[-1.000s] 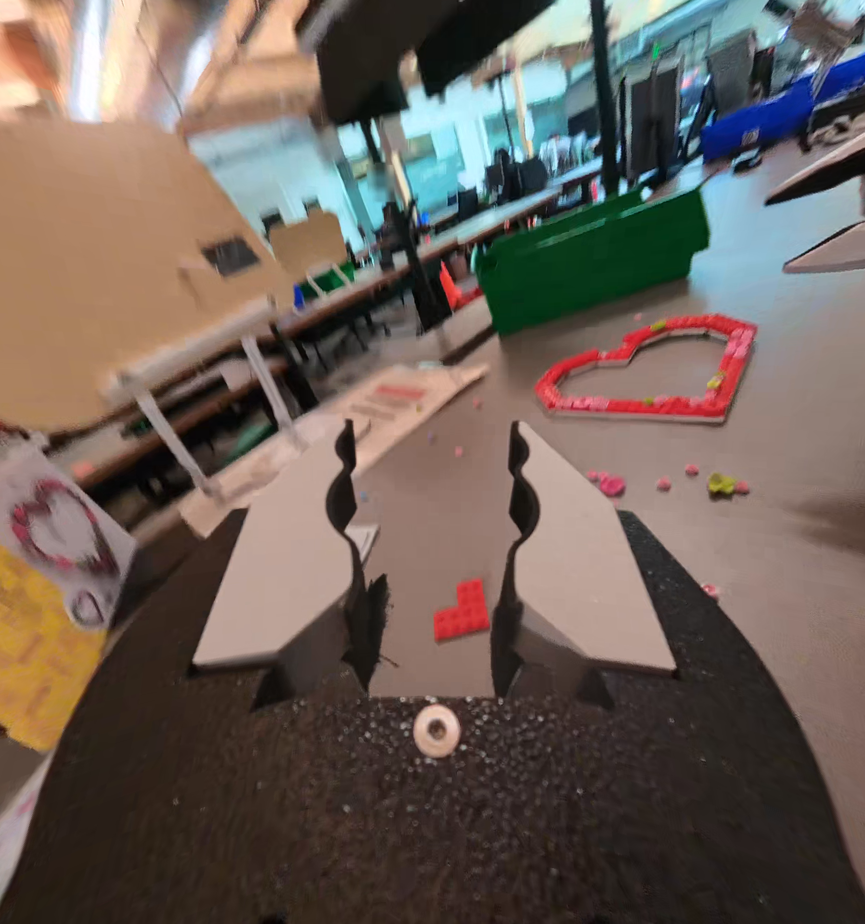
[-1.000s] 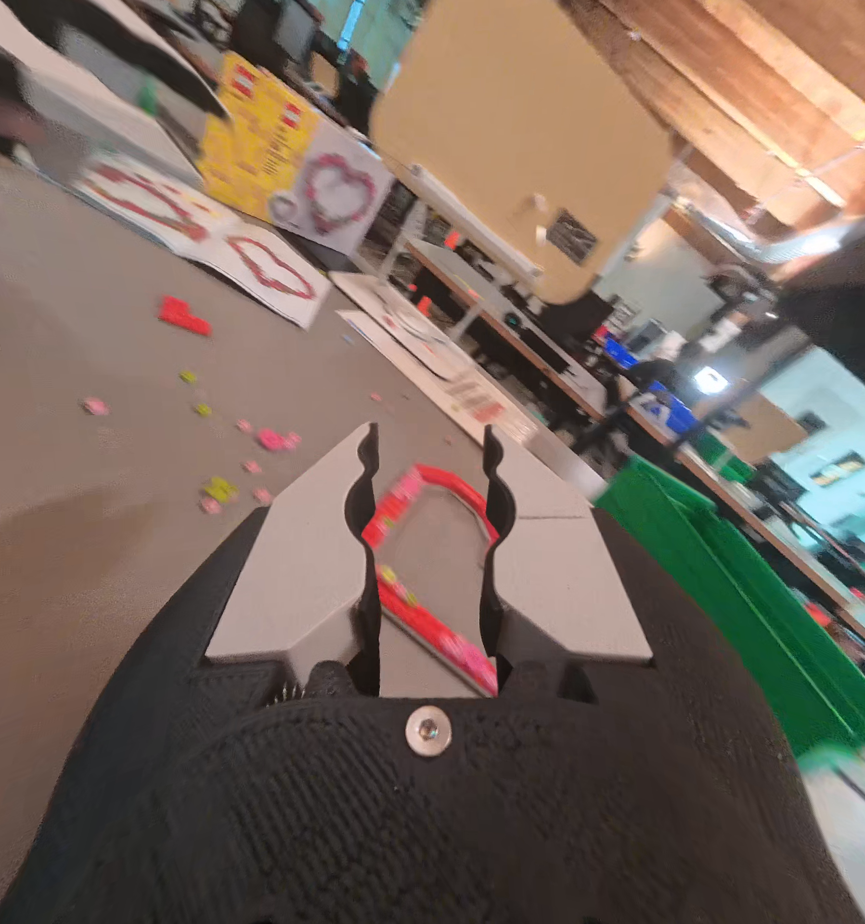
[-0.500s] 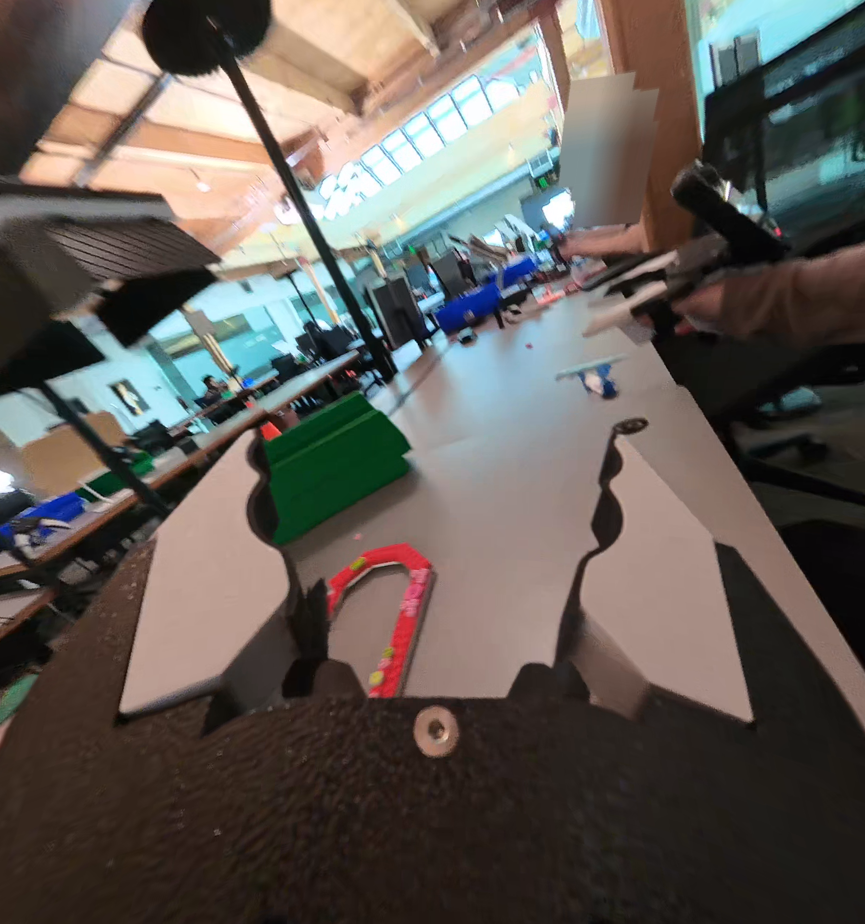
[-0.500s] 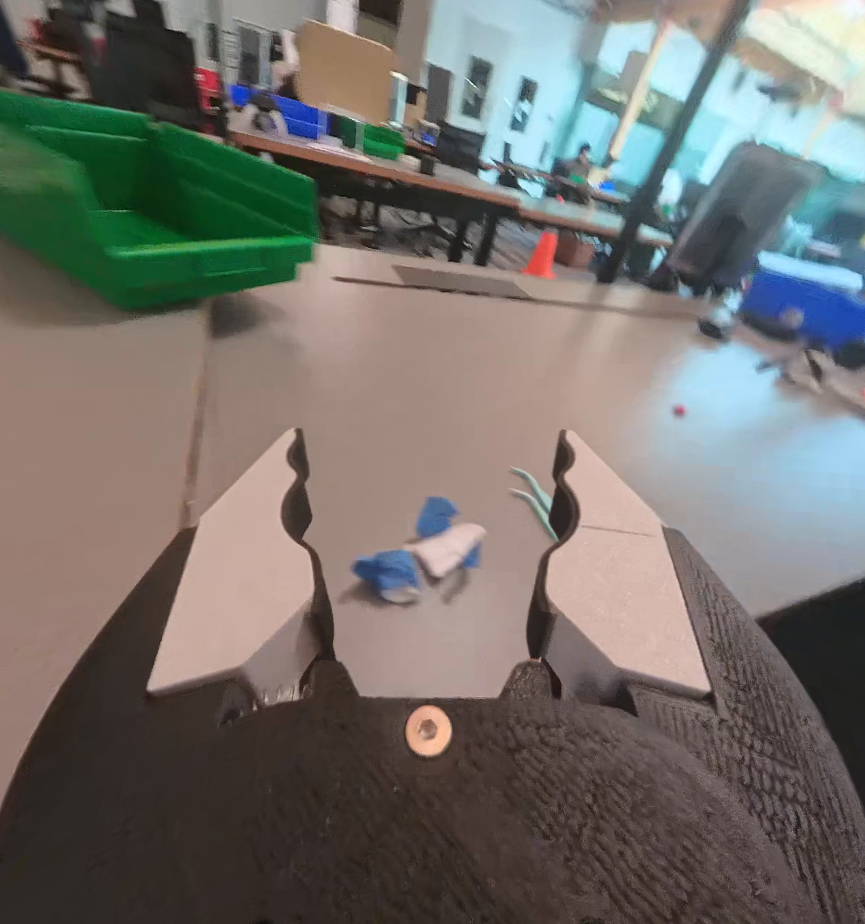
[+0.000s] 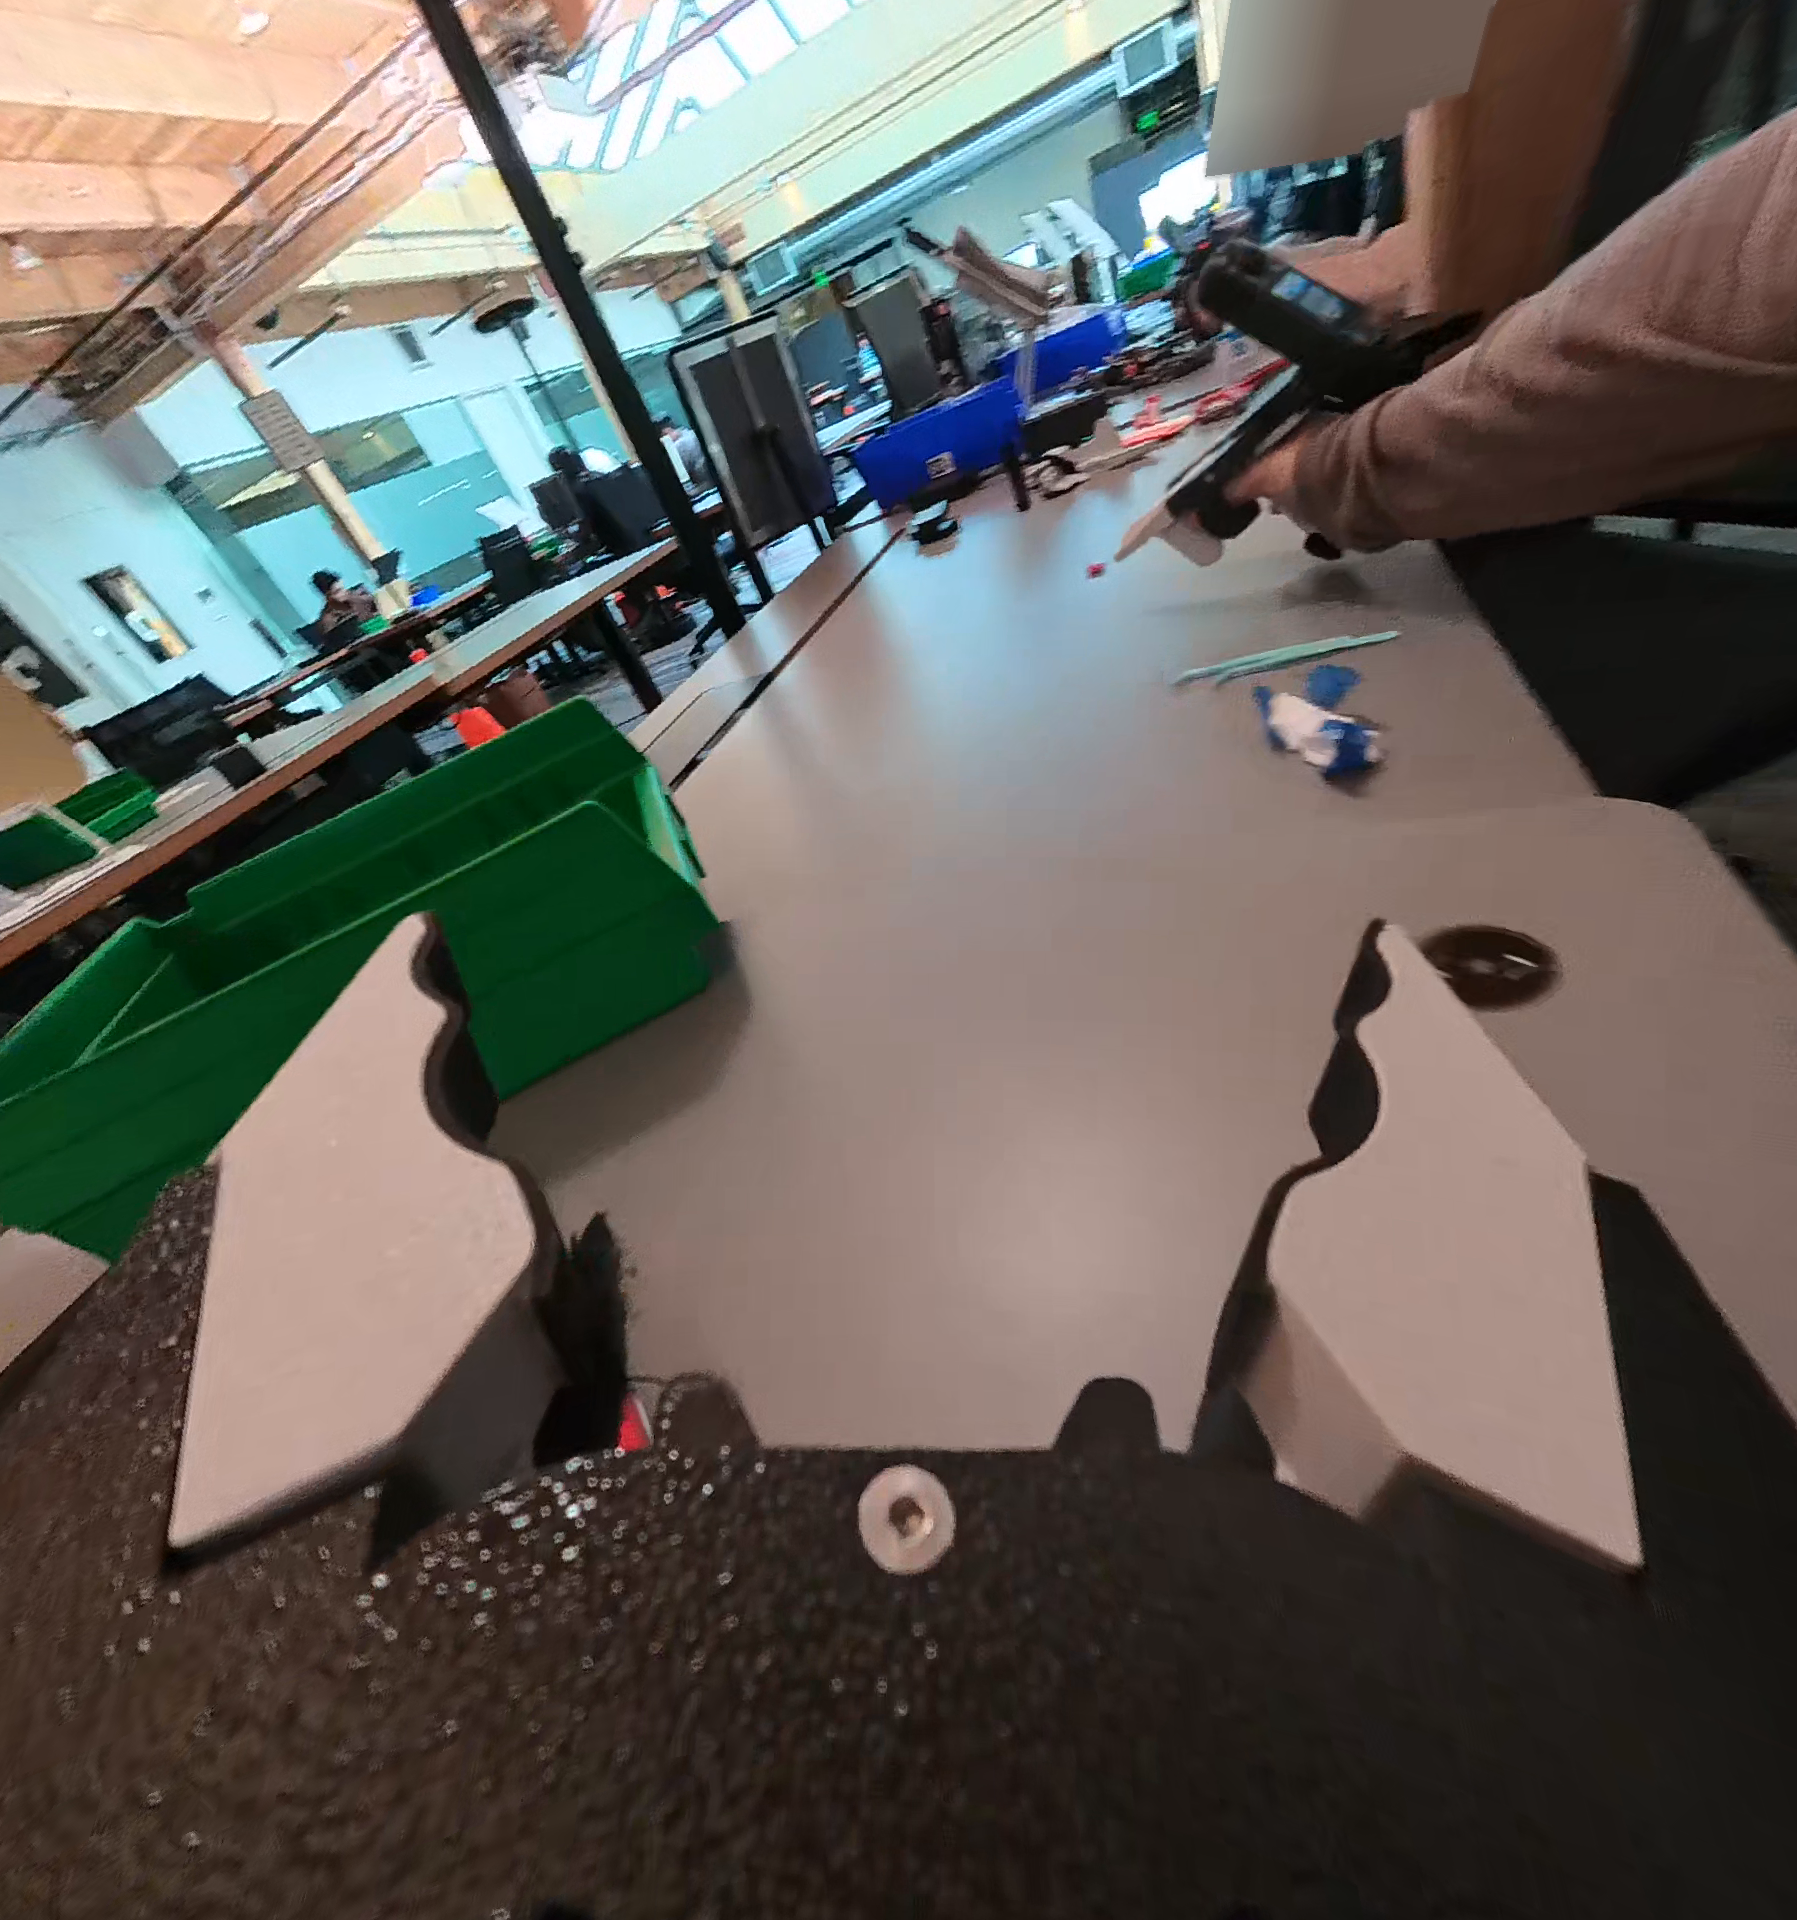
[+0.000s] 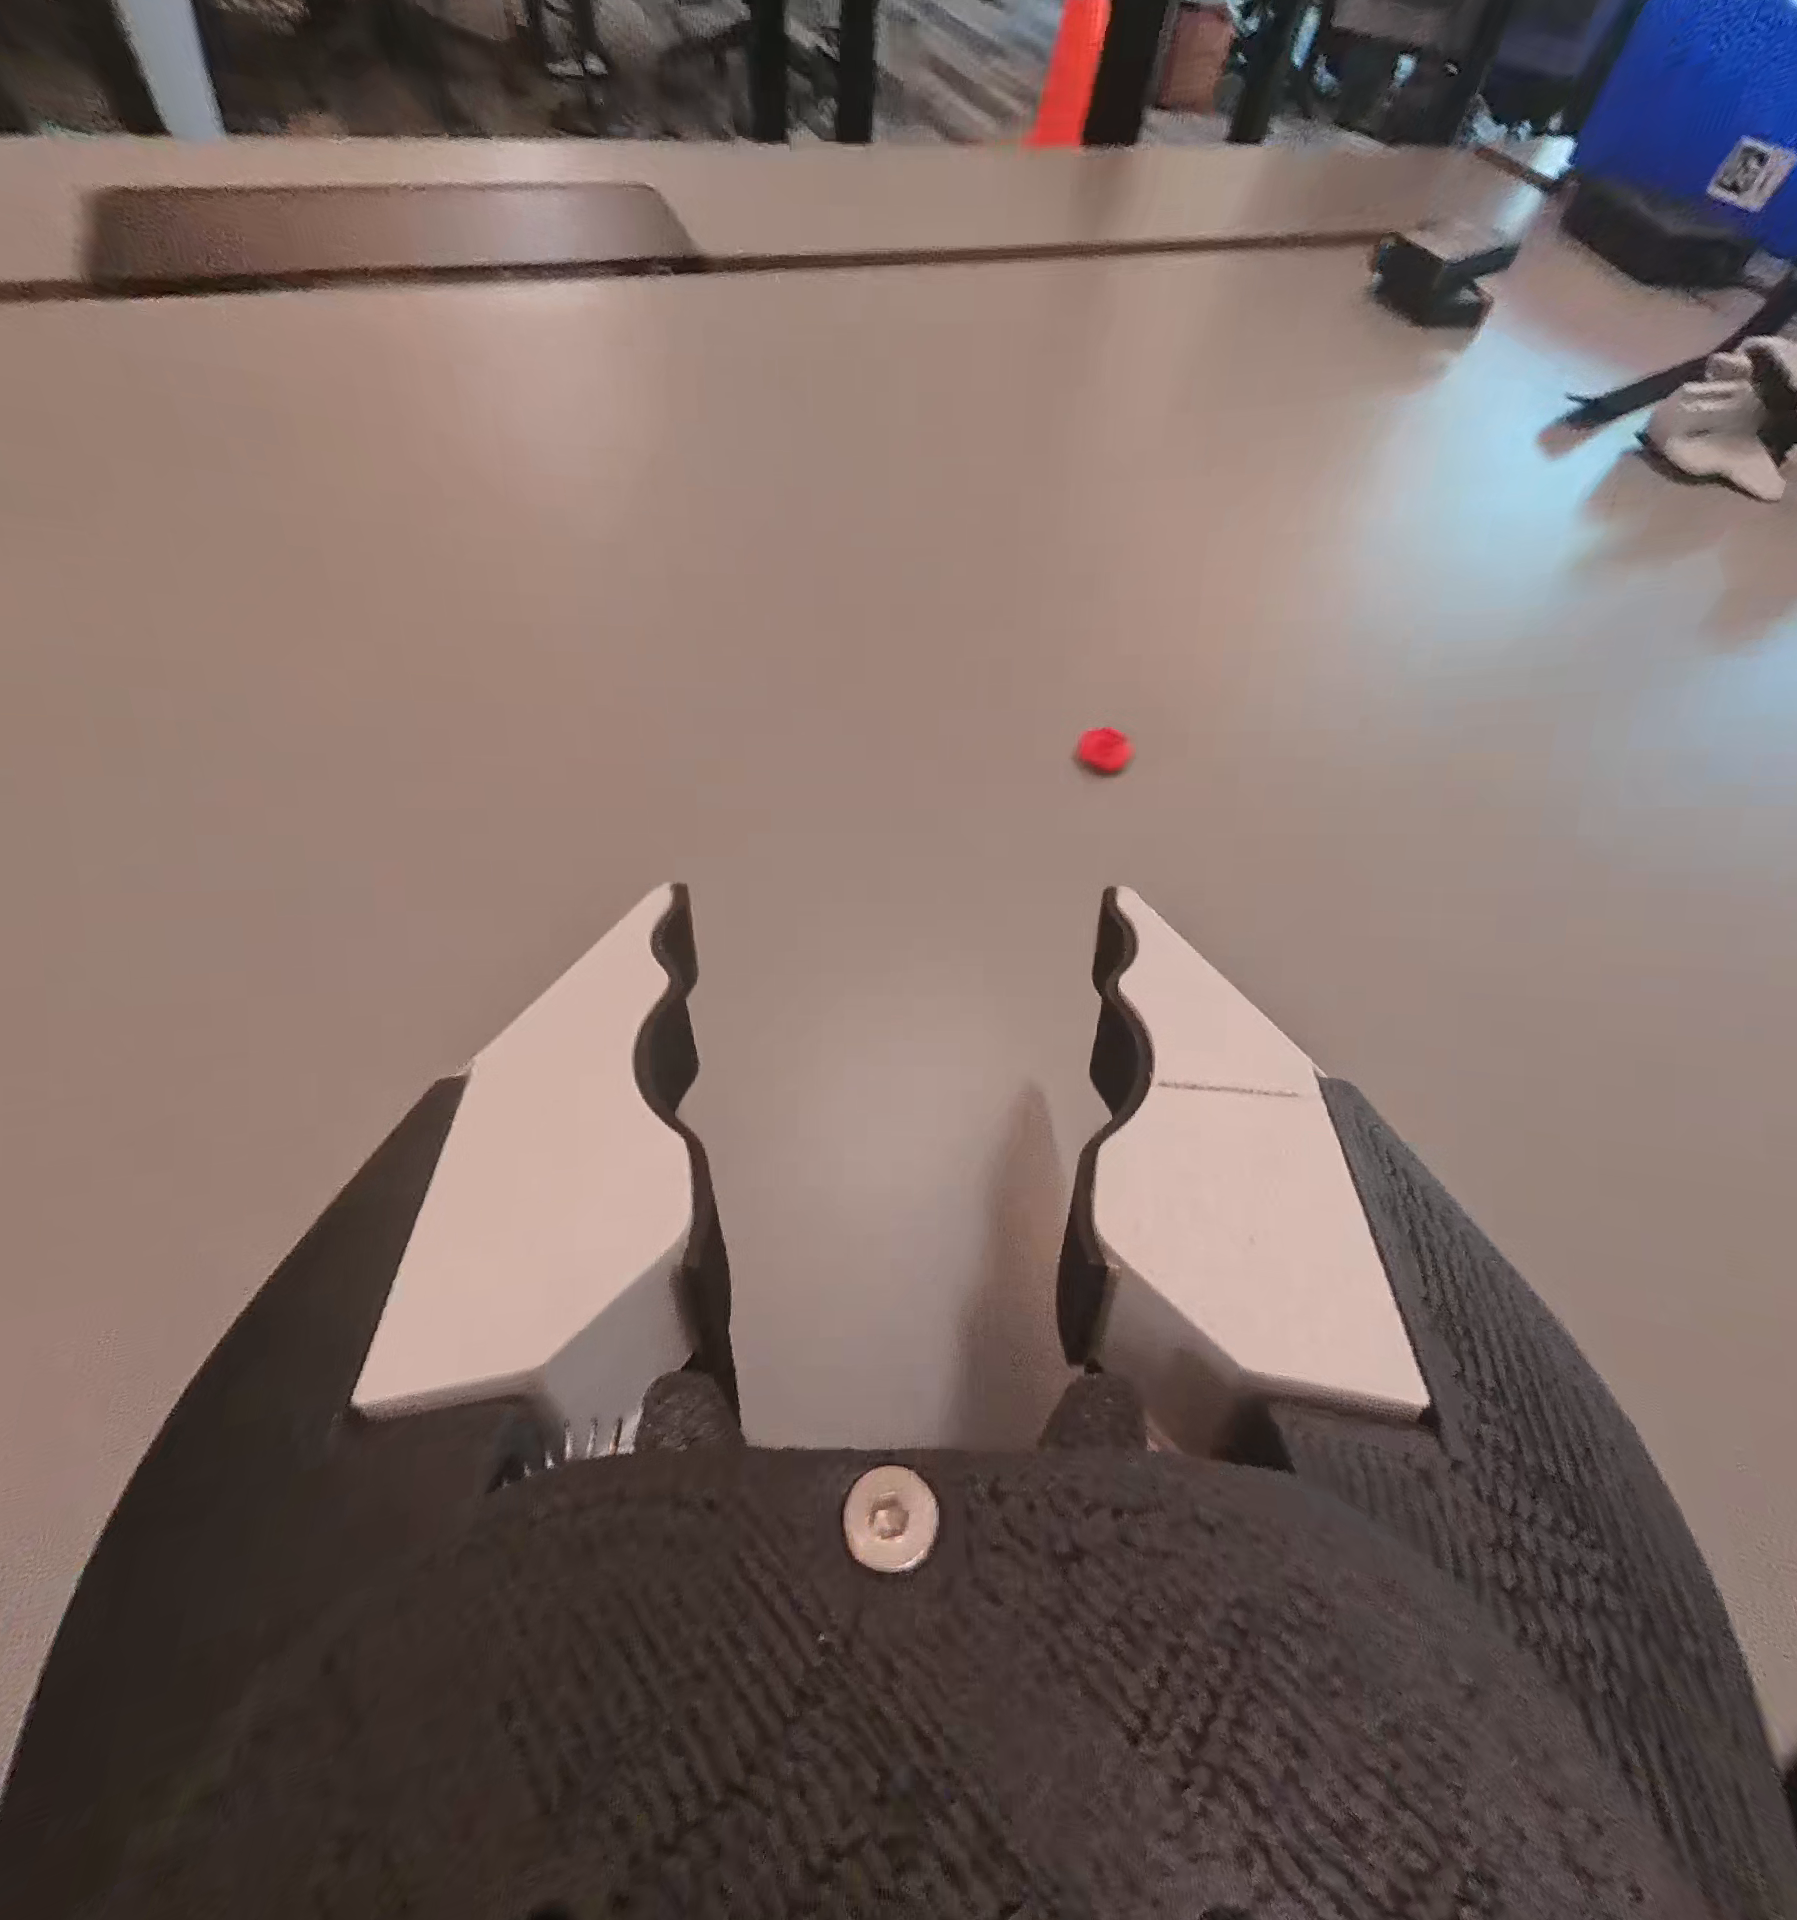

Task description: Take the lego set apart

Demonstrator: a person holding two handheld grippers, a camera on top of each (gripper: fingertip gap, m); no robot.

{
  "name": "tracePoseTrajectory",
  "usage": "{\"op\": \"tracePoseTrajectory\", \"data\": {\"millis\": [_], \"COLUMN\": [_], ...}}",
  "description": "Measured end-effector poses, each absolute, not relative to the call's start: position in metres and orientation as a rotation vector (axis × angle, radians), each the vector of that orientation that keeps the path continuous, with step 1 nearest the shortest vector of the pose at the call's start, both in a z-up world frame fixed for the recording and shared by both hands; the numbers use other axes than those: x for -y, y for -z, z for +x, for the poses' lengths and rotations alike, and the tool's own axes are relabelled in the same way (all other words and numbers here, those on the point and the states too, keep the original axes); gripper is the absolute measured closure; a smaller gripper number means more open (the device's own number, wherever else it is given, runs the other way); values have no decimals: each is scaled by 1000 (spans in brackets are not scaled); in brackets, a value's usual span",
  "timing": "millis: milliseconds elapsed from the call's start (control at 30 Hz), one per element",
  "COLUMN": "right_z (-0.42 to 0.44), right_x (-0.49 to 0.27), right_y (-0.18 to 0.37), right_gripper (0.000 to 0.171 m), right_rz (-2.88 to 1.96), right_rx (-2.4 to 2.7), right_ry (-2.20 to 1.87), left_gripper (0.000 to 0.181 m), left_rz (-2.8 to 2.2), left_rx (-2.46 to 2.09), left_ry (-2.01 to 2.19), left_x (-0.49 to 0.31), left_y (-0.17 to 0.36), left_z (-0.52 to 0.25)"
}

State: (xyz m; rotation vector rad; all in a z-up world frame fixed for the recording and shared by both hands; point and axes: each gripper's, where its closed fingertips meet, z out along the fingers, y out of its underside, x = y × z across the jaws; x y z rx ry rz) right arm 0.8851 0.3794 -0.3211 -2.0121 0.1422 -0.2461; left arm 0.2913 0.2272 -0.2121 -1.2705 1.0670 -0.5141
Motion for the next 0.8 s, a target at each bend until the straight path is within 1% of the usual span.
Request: {"op": "tracePoseTrajectory", "data": {"millis": [33,67,133,233,267,367,467,533,600,700,800], "right_z": [900,912,928,945,947,954,956,959,960,955,934], "right_x": [-391,-402,-421,-436,-439,-445,-448,-449,-448,-448,-449], "right_y": [328,334,343,358,361,362,362,362,362,360,332], "right_gripper": [95,101,103,111,118,131,136,142,156,157,157], "right_rz": [-2037,-2075,-2134,-2235,-2249,-2252,-2252,-2251,-2251,-2245,-2098], "right_rx": [-165,-180,-189,-199,-199,-212,-218,-232,-241,-195,-56], "right_ry": [248,235,201,177,165,147,137,140,144,159,245], "left_gripper": [25,25,26,26,26,27,29,29,30,30,28], "left_rz": [-1285,-1300,-1334,-1372,-1379,-1367,-1358,-1362,-1369,-1377,-1394], "left_rx": [-1047,-1029,-1000,-957,-950,-939,-941,-958,-979,-972,-939], "left_ry": [488,458,421,417,407,371,364,351,339,322,313], "left_x": [-236,-245,-261,-276,-281,-287,-284,-284,-283,-283,-279], "left_y": [212,213,214,215,215,213,213,216,217,216,213], "left_z": [294,297,303,312,314,318,322,324,323,313,296]}}
